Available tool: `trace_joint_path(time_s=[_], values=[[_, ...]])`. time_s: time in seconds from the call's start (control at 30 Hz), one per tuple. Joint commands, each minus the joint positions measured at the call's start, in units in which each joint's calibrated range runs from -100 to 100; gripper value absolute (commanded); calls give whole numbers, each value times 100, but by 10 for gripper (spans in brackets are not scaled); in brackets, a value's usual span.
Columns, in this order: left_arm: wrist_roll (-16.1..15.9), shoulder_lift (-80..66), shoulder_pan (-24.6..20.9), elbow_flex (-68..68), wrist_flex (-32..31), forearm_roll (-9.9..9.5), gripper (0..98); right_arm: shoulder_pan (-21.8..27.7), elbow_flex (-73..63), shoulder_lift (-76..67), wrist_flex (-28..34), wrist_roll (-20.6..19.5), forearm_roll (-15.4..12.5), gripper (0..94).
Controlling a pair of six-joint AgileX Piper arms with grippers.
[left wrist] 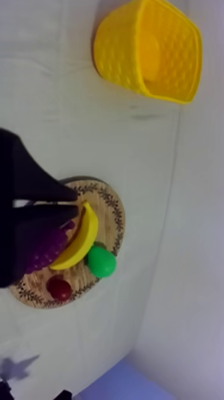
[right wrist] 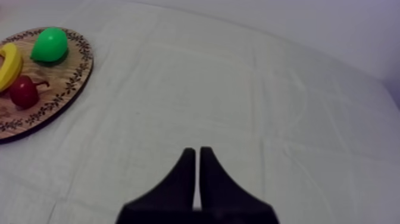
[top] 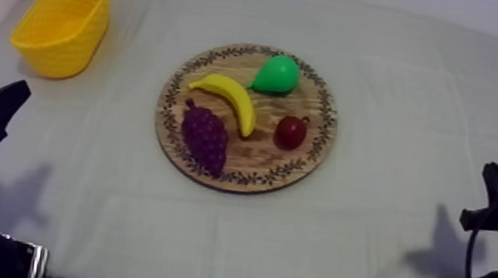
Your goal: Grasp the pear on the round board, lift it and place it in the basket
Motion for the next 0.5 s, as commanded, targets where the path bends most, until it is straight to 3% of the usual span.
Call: trace_joint_path(time_s=[0.0,0.2,0.47], values=[[80,1015,39,-696,50,5,0,-1,0,-2,1,1,-1,4],[176,2738,148,-2247,585,15,0,-1,0,-2,1,0,-1,4],[244,4983,63,-4205,1642,177,0,-1,0,-2,1,-2,-1,4]])
